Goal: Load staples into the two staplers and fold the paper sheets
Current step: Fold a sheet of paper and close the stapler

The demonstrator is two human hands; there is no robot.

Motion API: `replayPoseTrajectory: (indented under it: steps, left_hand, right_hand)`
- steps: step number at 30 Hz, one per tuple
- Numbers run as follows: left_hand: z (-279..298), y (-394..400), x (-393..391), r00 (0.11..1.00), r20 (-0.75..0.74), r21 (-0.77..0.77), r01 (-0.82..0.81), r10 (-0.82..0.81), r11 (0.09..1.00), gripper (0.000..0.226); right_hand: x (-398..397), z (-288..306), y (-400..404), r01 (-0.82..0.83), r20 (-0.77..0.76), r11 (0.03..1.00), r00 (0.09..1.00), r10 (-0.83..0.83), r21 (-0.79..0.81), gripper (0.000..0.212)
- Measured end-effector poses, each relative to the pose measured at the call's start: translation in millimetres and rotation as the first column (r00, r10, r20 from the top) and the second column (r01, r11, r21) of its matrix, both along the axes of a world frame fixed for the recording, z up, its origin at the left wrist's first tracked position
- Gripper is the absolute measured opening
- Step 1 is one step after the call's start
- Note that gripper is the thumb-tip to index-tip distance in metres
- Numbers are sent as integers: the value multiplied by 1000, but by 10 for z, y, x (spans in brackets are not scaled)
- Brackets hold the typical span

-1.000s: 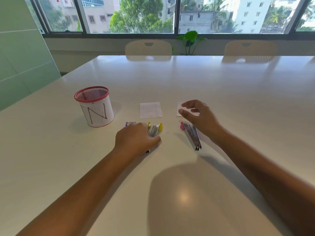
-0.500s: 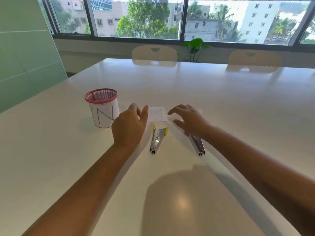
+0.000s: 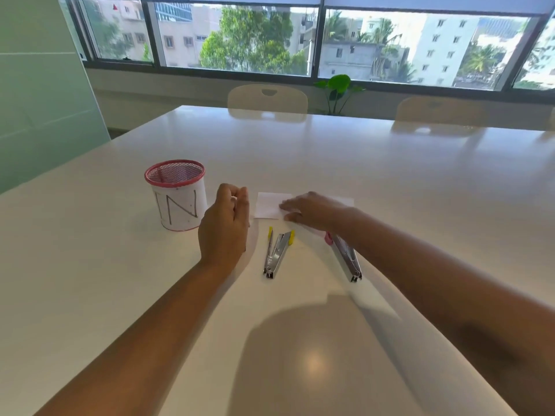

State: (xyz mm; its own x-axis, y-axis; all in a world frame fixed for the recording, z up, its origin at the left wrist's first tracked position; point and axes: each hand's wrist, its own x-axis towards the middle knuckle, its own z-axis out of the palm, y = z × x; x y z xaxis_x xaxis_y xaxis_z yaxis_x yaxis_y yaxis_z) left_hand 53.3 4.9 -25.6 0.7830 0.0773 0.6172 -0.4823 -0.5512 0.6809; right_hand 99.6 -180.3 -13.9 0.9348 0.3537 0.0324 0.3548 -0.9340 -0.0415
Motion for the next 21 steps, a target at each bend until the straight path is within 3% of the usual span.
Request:
replayPoseTrajectory:
  steps: [3,7,11,13,16,19,21]
  left_hand:
    - [-47,-16,28,990,-129,-84,45,-56,995,23]
    - [-32,-21,26,979,-182,-105,75,-94,992,22]
    - [-9,-26,20,963,-225,-144,118,-149,982,23]
    - [5,-38,11,957,-233,-165,136,-173,977,25]
    - [24,-62,-18,944,-245,-208,171,-221,963,23]
    - [39,-75,-36,922,-277,-257,202,-272,945,18]
    - [45,-96,-33,880,-323,-341,234,-347,911,19]
  right_hand:
    - [-8,79,34,32,13,999,999,-32,10,34]
    - [0,54,120,60,122,998,990,-64,37,28]
    - [-35,-10,87,142,180,970,967,-178,195,26]
    - [-110,26,40,175,182,921,951,-249,348,25]
    - [-272,119,28,194,139,774,930,-340,602,20]
    - [-488,149,96,201,-108,394,963,-245,897,10]
    - [-641,116,107,265,-233,227,959,-159,937,9]
